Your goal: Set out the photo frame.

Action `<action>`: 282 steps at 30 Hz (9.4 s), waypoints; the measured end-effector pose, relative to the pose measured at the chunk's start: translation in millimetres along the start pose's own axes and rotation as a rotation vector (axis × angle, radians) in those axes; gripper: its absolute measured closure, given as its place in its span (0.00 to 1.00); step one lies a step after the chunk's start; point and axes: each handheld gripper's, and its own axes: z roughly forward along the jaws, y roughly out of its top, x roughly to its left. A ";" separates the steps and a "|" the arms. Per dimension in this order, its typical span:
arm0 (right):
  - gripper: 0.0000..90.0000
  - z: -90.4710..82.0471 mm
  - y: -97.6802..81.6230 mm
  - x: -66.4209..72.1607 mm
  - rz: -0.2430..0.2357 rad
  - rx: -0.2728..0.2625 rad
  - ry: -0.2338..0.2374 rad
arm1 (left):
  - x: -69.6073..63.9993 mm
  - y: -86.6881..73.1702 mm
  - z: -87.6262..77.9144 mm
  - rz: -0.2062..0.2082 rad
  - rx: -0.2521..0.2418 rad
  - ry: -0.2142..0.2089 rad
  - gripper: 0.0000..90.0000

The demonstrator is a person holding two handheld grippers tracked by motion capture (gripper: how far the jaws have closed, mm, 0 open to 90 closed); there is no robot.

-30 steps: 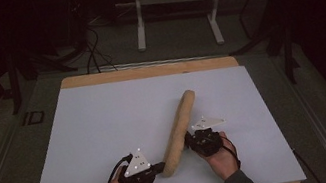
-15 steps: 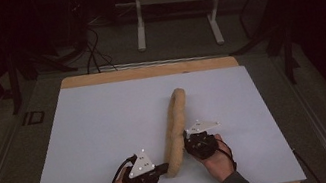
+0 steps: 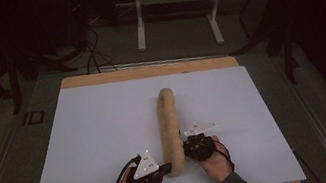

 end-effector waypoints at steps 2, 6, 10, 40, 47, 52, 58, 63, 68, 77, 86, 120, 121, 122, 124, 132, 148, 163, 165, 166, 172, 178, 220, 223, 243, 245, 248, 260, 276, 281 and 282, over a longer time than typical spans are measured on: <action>1.00 -0.2 0.0 0.0 -0.002 0.000 0.005 | -0.6 0.2 1.3 0.002 -0.003 0.000 1.00; 1.00 -0.2 0.0 0.1 -0.004 0.004 0.017 | -1.4 0.1 3.3 -0.002 -0.001 0.007 1.00; 1.00 0.1 -0.2 0.6 -0.009 0.011 0.031 | -2.2 0.1 5.5 -0.006 -0.004 0.009 1.00; 0.88 -12.0 6.2 2.6 -0.039 0.038 0.046 | -0.8 1.5 13.5 0.015 0.012 0.053 0.95; 0.76 -24.5 11.7 -2.2 -0.022 0.045 0.039 | 4.6 1.2 5.8 0.012 0.009 0.065 0.91; 0.71 -31.6 14.3 -6.6 0.007 0.037 0.037 | 7.4 1.3 2.9 0.010 0.009 0.076 0.90; 0.63 -47.8 20.2 -13.4 0.050 0.002 0.027 | 12.7 1.0 -0.9 -0.009 0.006 0.093 0.88; 0.58 -58.6 23.4 -17.8 0.088 -0.028 0.038 | 18.0 0.8 -5.7 -0.027 -0.002 0.112 0.87; 0.56 -62.9 25.7 -18.8 0.108 -0.044 0.039 | 21.7 0.8 -9.7 -0.039 -0.013 0.128 0.85; 0.54 -68.6 29.8 -14.5 0.109 -0.069 0.050 | 27.8 0.7 -16.0 -0.059 -0.020 0.161 0.80; 0.47 -67.3 33.5 -2.8 0.096 -0.075 0.087 | 34.4 -0.1 -21.5 -0.080 -0.020 0.194 0.78; 0.37 -37.5 25.5 26.0 0.040 0.026 0.085 | 47.4 -3.7 -28.3 -0.140 -0.014 0.230 0.77; 0.37 -37.5 25.5 26.0 0.040 0.026 0.085 | 47.4 -3.7 -28.3 -0.140 -0.014 0.230 0.77; 0.37 -36.4 24.7 26.5 0.038 0.035 0.075 | 47.7 -3.8 -28.3 -0.141 -0.015 0.232 0.77; 0.37 -34.4 23.4 27.6 0.038 0.049 0.074 | 47.9 -3.8 -28.6 -0.144 -0.017 0.233 0.77; 0.43 -28.8 20.7 31.5 0.035 0.072 0.055 | 49.9 -4.2 -30.2 -0.150 -0.020 0.237 0.77; 0.54 -27.2 19.7 32.7 0.025 0.094 0.049 | 53.0 -4.8 -32.5 -0.161 -0.024 0.248 0.77; 0.60 -32.1 19.4 29.3 -0.026 0.101 0.024 | 61.6 -4.2 -48.2 -0.183 -0.065 0.291 0.78; 0.62 -33.0 19.5 28.7 -0.028 0.104 0.022 | 64.5 -4.5 -52.5 -0.194 -0.073 0.297 0.78; 0.62 -33.6 19.3 28.0 -0.033 0.105 0.021 | 66.0 -4.8 -54.3 -0.202 -0.080 0.299 0.78; 0.63 -34.7 18.9 24.3 -0.036 0.103 0.031 | 72.3 -6.2 -61.2 -0.228 -0.093 0.310 0.77; 0.64 -35.3 18.7 21.7 -0.045 0.103 0.042 | 78.4 -7.3 -65.2 -0.258 -0.094 0.314 0.76; 0.70 -41.0 17.8 10.9 -0.189 0.107 0.130 | 111.7 -18.1 -74.5 -0.301 -0.056 0.482 0.70; 0.69 -41.9 17.1 9.6 -0.171 0.106 0.122 | 117.0 -20.0 -67.0 -0.267 -0.024 0.513 0.68; 0.66 -50.9 11.1 3.8 -0.080 0.107 0.099 | 155.6 -1.5 -53.6 -0.319 -0.034 0.463 0.65; 0.65 -52.0 10.5 3.3 -0.072 0.108 0.101 | 161.1 1.0 -46.5 -0.317 -0.015 0.437 0.64; 0.64 -53.1 9.6 2.2 -0.062 0.109 0.105 | 162.4 3.0 -38.3 -0.281 0.015 0.436 0.63; 0.65 -55.0 7.6 1.6 -0.061 0.117 0.117 | 175.7 2.2 -29.5 -0.290 0.043 0.424 0.70; 0.62 -47.2 -2.2 1.1 0.013 0.155 0.127 | 170.9 3.4 -27.2 -0.296 0.054 0.461 0.81; 0.65 -39.6 -6.3 0.0 0.047 0.186 0.128 | 167.5 1.4 -29.0 -0.309 0.047 0.479 0.81; 0.68 -39.8 -6.5 -0.3 0.051 0.178 0.127 | 167.1 1.3 -29.5 -0.309 0.047 0.481 0.81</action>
